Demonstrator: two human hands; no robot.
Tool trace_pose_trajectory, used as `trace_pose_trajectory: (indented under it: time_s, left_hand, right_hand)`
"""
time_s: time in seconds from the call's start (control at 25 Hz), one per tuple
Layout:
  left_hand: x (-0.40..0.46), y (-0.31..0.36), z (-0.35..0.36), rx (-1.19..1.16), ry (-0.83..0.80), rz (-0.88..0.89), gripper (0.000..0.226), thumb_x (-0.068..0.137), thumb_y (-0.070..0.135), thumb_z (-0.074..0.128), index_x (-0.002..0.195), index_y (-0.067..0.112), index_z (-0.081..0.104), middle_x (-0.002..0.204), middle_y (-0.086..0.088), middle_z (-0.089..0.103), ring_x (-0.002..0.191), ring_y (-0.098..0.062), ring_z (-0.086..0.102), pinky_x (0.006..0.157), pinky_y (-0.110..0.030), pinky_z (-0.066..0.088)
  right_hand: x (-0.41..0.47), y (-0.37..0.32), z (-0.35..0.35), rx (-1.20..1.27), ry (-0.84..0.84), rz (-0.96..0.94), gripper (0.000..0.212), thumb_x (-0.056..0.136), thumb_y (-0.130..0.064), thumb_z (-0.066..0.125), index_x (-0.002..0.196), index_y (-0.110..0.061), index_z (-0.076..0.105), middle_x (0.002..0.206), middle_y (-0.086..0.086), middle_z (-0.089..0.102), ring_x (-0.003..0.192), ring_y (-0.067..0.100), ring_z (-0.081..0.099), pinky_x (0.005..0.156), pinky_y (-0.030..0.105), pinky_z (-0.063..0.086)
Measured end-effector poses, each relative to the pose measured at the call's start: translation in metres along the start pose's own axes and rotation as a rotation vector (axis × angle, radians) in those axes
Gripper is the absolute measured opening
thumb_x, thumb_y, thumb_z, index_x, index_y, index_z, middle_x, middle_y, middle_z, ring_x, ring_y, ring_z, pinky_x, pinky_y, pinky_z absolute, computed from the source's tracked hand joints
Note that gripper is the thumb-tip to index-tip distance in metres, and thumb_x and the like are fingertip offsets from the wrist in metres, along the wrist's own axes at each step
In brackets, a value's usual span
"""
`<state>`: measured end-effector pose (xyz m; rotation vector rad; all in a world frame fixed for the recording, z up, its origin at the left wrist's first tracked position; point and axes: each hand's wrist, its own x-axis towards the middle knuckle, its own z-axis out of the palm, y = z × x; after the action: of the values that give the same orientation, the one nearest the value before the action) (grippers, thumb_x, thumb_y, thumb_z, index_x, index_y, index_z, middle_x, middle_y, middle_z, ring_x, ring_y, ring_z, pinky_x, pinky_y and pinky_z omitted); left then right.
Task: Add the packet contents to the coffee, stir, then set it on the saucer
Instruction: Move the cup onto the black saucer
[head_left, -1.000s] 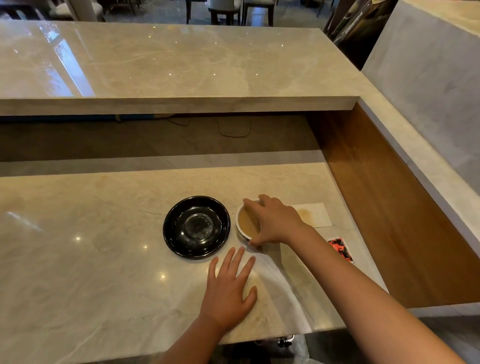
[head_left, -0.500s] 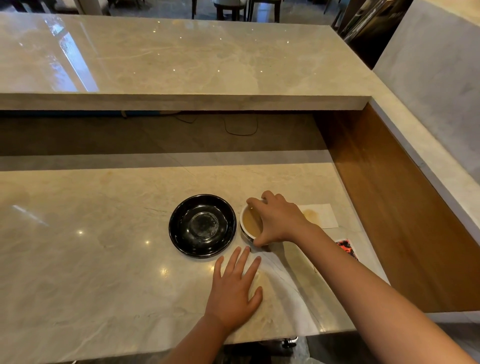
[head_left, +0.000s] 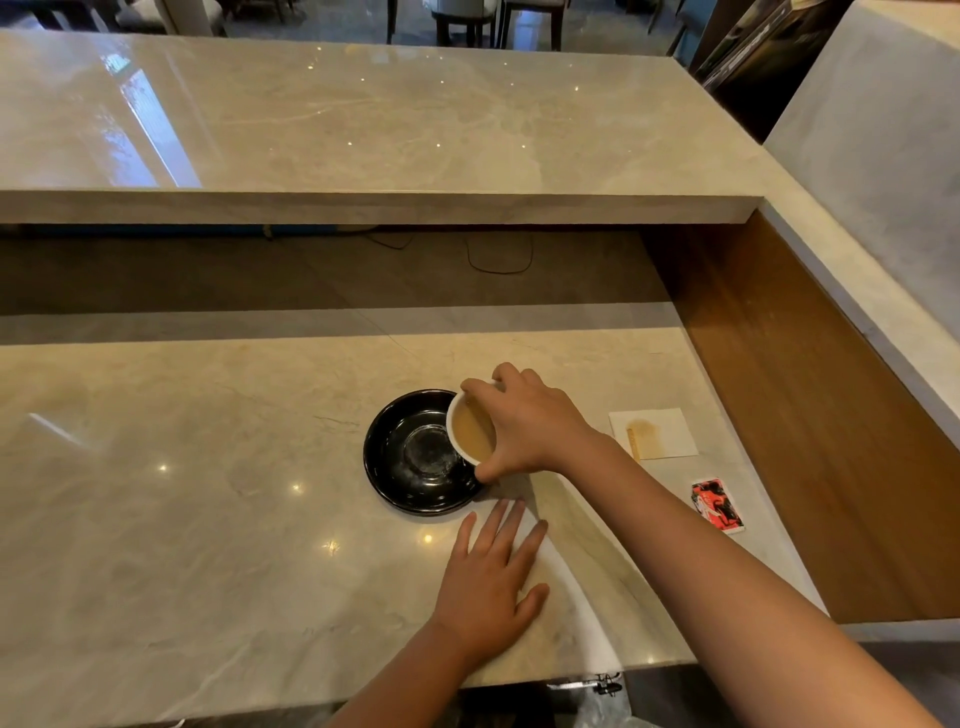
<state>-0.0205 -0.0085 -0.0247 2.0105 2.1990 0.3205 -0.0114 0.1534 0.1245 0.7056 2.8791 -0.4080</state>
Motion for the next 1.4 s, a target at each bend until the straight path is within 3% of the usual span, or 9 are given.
trace_pose_trajectory:
  time_s: [0.24,0.96,1.4]
  left_hand:
    - [-0.015,-0.019,-0.005,-0.002,0.016,0.1,0.059,0.093,0.052,0.039,0.145,0.023,0.035,0.152,-0.007,0.027,0.14,-0.023,0.013,0.107,-0.04,0.013]
    - [-0.025,-0.031,-0.009,-0.067,0.004,0.167,0.065,0.092,0.052,0.04,0.149,0.026,0.02,0.147,-0.009,0.037,0.139,-0.022,0.019,0.107,-0.039,0.018]
    - [-0.023,-0.028,-0.011,-0.012,-0.015,0.167,0.06,0.09,0.054,0.041,0.141,0.024,0.033,0.144,-0.007,0.042,0.135,-0.022,0.028,0.106,-0.04,0.022]
  right_hand:
    - [0.017,-0.031,0.01,0.009,-0.004,-0.023,0.094,0.057,-0.048,0.076,0.135,-0.026,0.028,0.13,0.012,0.038,0.113,0.03,0.038,0.08,0.04,0.048]
    - [0.036,-0.052,0.023,-0.024,-0.05,0.036,0.093,0.062,-0.05,0.073,0.138,-0.024,0.027,0.133,0.012,0.036,0.116,0.034,0.038,0.082,0.043,0.045]
    - [0.029,-0.051,0.025,-0.038,-0.092,0.057,0.098,0.067,-0.055,0.07,0.143,-0.026,0.015,0.146,0.013,0.027,0.129,0.034,0.028,0.097,0.05,0.037]
